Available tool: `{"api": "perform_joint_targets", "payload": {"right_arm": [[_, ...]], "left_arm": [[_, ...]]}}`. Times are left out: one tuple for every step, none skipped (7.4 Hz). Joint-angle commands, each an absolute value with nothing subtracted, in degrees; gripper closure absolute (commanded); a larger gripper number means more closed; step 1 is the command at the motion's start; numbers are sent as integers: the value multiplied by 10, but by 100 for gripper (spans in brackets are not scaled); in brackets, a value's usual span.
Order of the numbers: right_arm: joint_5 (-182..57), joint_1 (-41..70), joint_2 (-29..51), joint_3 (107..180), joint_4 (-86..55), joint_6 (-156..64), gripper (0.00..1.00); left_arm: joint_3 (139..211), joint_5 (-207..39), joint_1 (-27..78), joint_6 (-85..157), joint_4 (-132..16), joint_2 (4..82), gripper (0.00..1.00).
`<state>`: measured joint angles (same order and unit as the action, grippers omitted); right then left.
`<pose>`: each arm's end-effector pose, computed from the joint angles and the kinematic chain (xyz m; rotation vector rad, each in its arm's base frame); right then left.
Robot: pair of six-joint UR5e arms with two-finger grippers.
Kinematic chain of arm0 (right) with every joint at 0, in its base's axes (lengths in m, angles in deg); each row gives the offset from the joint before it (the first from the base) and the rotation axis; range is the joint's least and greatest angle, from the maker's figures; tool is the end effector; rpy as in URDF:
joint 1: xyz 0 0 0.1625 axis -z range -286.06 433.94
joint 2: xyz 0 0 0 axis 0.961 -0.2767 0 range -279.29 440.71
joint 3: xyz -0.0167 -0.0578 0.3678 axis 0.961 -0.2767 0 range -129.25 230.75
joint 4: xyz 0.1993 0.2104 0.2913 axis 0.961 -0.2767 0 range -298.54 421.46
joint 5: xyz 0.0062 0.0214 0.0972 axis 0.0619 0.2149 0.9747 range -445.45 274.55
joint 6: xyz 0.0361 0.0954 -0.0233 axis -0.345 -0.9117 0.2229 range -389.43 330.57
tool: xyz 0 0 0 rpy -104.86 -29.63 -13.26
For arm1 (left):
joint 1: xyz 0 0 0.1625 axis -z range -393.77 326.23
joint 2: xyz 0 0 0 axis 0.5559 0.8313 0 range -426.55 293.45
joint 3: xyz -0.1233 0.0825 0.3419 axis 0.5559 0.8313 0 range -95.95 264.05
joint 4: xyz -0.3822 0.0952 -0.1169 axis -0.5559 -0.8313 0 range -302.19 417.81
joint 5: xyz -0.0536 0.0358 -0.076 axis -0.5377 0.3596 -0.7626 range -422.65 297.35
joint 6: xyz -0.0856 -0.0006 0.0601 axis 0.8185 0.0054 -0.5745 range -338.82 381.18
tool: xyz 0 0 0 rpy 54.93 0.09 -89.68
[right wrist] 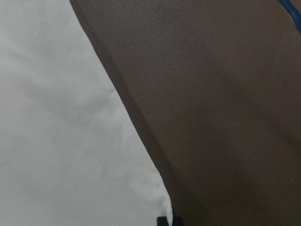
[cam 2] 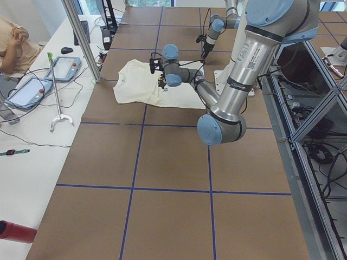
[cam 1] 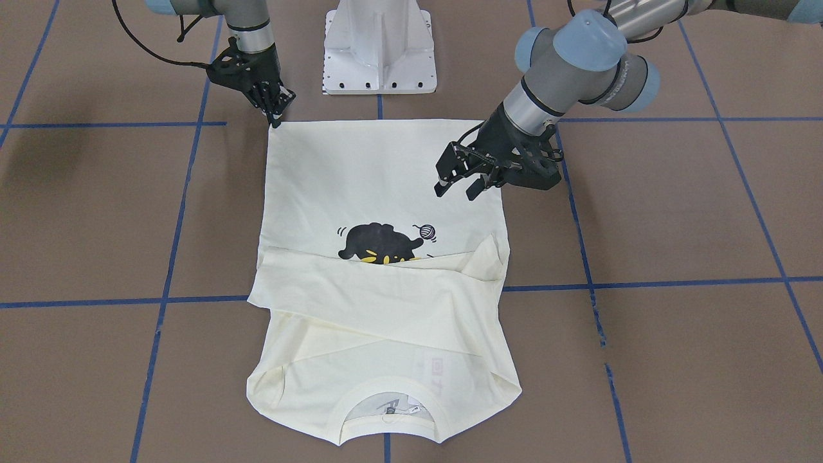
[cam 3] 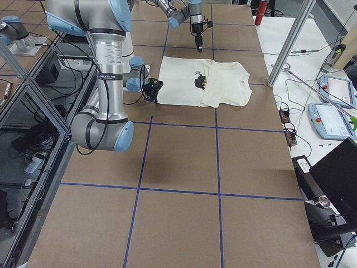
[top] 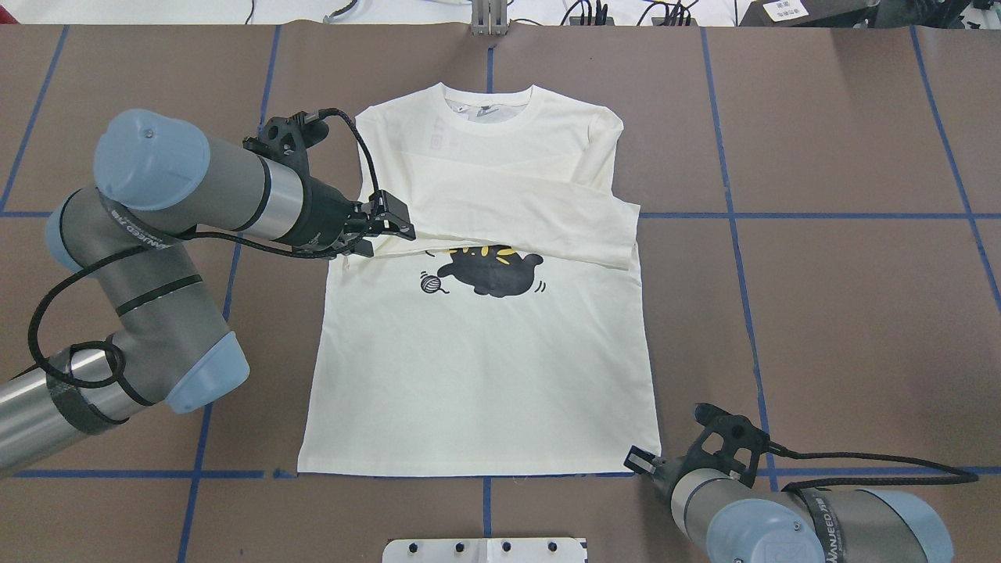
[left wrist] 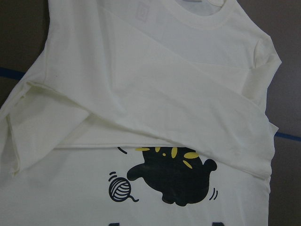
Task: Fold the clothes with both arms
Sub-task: 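Move both grippers to the hem corners nearest the robot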
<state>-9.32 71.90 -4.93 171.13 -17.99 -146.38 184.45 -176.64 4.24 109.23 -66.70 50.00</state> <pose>-0.4841 -0.1757 0.3132 0.0549 -0.8291 0.5725 0.4164 -0.4406 0.1983 0.0787 1.2787 -0.2802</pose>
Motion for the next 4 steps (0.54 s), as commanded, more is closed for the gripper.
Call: {"api": "perform_joint_targets", "payload": {"right_arm": [[-92, 717, -57, 1755, -180, -1462, 100], [-92, 718, -59, 1754, -180, -1463, 100], [-92, 719, -60, 1754, -180, -1463, 100], [-93, 720, -59, 1753, -180, -1462, 100]], "left_arm": [[1938, -1614, -67, 1162, -544, 444, 29], [2004, -1513, -161, 1212, -445, 408, 29], [2024, -1470, -229, 1277, -439, 345, 30], [2024, -1465, -248, 1290, -440, 313, 30]]}}
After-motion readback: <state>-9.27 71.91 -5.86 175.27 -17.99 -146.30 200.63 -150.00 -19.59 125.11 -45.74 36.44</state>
